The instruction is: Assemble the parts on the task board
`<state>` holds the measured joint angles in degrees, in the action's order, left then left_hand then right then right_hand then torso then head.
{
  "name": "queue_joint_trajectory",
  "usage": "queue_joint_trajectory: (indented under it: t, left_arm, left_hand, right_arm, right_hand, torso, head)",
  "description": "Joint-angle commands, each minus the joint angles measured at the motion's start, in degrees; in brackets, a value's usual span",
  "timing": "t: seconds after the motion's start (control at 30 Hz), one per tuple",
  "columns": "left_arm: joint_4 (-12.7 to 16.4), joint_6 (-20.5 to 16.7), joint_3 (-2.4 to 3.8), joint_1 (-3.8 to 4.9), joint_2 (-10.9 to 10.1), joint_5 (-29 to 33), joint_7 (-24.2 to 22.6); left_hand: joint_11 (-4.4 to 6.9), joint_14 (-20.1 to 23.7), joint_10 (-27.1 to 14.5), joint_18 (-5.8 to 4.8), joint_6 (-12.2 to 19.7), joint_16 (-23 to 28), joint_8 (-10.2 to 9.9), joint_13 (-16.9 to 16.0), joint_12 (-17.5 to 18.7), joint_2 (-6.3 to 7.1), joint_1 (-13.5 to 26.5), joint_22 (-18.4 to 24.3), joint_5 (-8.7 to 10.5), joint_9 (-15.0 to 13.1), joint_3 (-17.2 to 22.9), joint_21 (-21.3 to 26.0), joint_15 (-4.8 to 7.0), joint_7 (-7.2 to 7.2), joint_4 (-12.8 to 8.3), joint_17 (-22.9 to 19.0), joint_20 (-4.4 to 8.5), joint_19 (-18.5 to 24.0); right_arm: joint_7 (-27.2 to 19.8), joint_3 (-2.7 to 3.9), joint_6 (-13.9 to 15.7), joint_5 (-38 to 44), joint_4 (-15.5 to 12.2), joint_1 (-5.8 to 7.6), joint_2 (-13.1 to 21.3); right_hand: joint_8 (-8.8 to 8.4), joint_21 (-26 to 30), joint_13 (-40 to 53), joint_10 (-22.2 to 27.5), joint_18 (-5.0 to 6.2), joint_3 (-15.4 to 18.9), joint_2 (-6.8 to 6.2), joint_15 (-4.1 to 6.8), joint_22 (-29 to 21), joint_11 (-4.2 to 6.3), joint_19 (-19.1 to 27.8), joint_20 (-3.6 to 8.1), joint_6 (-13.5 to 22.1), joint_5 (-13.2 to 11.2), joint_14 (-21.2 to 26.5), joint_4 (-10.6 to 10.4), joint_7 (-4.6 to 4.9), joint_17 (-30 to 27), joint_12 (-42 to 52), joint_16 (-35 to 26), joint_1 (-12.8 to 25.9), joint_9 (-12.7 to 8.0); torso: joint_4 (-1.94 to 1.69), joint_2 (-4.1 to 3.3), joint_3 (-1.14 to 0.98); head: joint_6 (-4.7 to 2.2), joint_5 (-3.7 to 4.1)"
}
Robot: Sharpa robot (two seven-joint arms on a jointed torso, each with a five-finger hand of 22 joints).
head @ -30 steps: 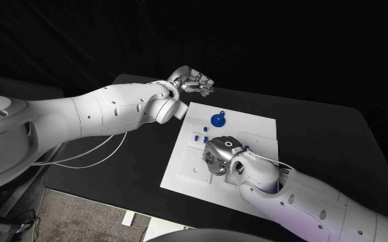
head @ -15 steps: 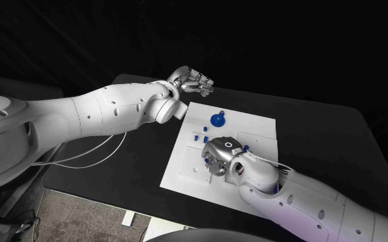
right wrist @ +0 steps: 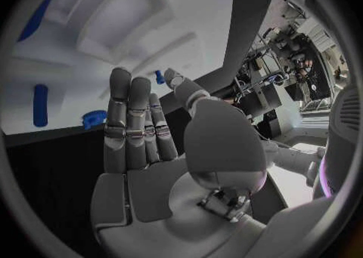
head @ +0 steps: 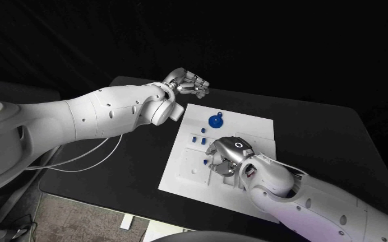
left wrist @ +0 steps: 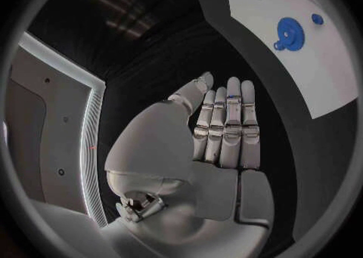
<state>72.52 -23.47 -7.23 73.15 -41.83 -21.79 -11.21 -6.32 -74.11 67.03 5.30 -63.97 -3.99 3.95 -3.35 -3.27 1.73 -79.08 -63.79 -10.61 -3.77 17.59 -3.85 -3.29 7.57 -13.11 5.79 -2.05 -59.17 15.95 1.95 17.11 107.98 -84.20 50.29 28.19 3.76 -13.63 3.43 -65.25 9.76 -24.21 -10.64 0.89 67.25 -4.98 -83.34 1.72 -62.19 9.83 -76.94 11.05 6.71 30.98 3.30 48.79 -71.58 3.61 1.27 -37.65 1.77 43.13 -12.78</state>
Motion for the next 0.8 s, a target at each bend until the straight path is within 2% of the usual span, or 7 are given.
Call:
queue_joint_trajectory:
  t: [0.03,0.2,0.33,0.4,0.53,0.63,0.8]
  left_arm:
    - [0.2,0.8,0.05,0.09,-0.1,0.4,-0.2]
    - [0.2,0.9,0.04,0.08,-0.4,0.4,-0.2]
    - [0.2,0.9,0.03,0.08,-0.6,0.4,-0.2]
    - [0.2,1.0,0.02,0.08,-0.6,0.4,-0.3]
    - [0.3,1.1,0.01,0.08,-0.6,0.4,-0.4]
    - [0.3,1.2,0.00,0.07,-0.7,0.4,-0.4]
    - [0.3,1.3,-0.01,0.07,-0.7,0.4,-0.5]
  left_hand:
    - [0.14,-0.2,0.0,0.13,0.5,0.2,-0.2,0.0,-0.3,-0.56,0.0,0.1,0.33,0.0,-0.2,0.0,-0.14,0.05,0.2,0.1,-0.12,-0.3]
    - [0.15,-0.2,0.1,0.13,0.4,0.2,-0.2,0.0,-0.3,-0.56,0.0,0.0,0.30,0.0,-0.2,0.0,-0.13,0.04,0.2,0.1,-0.11,-0.3]
    - [0.15,-0.2,0.1,0.13,0.4,0.2,-0.2,0.0,-0.3,-0.56,0.0,0.0,0.26,0.0,-0.2,0.0,-0.12,0.04,0.2,0.1,-0.09,-0.3]
    - [0.15,-0.2,0.1,0.13,0.4,0.2,-0.2,0.0,-0.3,-0.56,0.0,0.0,0.26,0.0,-0.2,0.0,-0.12,0.04,0.2,0.1,-0.09,-0.3]
    - [0.19,-0.3,0.2,0.12,0.4,0.2,-0.2,0.0,-0.3,-0.58,-0.1,0.0,0.26,0.0,-0.2,-0.1,-0.08,0.03,0.2,0.1,-0.06,-0.3]
    - [0.19,-0.3,0.2,0.12,0.4,0.2,-0.2,0.0,-0.3,-0.58,-0.1,0.0,0.26,0.0,-0.2,-0.1,-0.08,0.03,0.2,0.1,-0.06,-0.3]
    - [0.19,-0.3,0.2,0.12,0.4,0.2,-0.2,0.0,-0.3,-0.58,-0.1,0.0,0.26,0.0,-0.2,-0.1,-0.08,0.03,0.2,0.1,-0.06,-0.3]
  right_arm:
    - [-0.3,1.29,2.2,-2.4,-2.3,0.23,2.2]
    - [-0.2,5.30,1.3,-3.9,-6.6,0.57,7.3]
    - [-0.4,7.69,-0.5,-5.4,-7.9,1.13,10.3]
    - [-0.6,8.52,-1.2,-6.6,-7.6,1.68,11.7]
    - [-0.9,9.29,-3.0,-7.9,-6.2,2.38,13.5]
    - [-0.9,9.53,-4.6,-8.4,-5.0,2.61,14.1]
    - [-1.1,9.62,-6.7,-8.3,-3.3,2.75,14.1]
  right_hand:
    - [-0.18,0.2,0.0,-1.0,-0.18,-1.6,-0.11,0.05,0.4,0.12,-0.5,0.18,-1.0,-0.4,-0.1,0.1,-0.02,0.0,0.1,0.6,0.4,0.0]
    - [-0.19,-0.6,0.0,-3.7,-0.55,-5.6,-0.47,0.51,1.8,0.78,-0.9,0.68,-1.9,-0.9,-0.6,-0.1,-0.10,0.4,0.1,1.5,1.0,0.0]
    - [-0.17,-1.0,0.0,-4.1,-0.82,-6.5,-0.70,0.69,2.8,0.95,-1.0,0.95,-1.9,-0.9,-0.8,-0.3,-0.36,0.7,0.1,1.8,0.8,0.0]
    - [-0.18,-1.1,0.0,-4.2,-0.88,-6.4,-0.90,0.74,3.1,1.00,-1.1,1.01,-1.8,-0.6,-0.9,-0.4,-0.51,0.9,0.1,2.0,1.0,0.0]
    - [-0.20,-1.1,0.0,-3.6,-0.88,-4.8,-1.19,0.64,3.7,0.91,-1.2,0.96,-1.3,-0.1,-1.0,-0.5,-0.58,1.2,0.1,2.1,1.1,0.0]
    - [-0.14,-0.7,0.0,-2.2,-0.79,-1.4,-1.21,0.37,3.8,0.68,-0.9,0.68,-0.2,-0.1,-0.9,-0.9,-0.97,1.2,0.2,2.0,0.8,0.0]
    - [-0.15,0.6,0.1,-0.2,-0.52,8.3,0.13,-0.08,3.8,0.21,-0.9,0.15,1.8,-1.2,-0.5,-2.1,-1.55,1.1,0.3,1.8,-1.1,0.0]
  torso:
    - [0.09,0.03,0.03]
    - [0.23,0.06,0.02]
    - [0.29,0.08,0.00]
    - [0.27,0.09,0.03]
    - [0.29,0.08,0.01]
    - [0.29,0.03,-0.03]
    - [0.22,0.02,-0.09]
  head:
    - [-0.29,0.53]
    - [-0.54,1.43]
    - [-0.84,2.03]
    - [-0.95,2.31]
    - [-1.05,2.96]
    - [-1.04,3.06]
    - [-0.91,3.28]
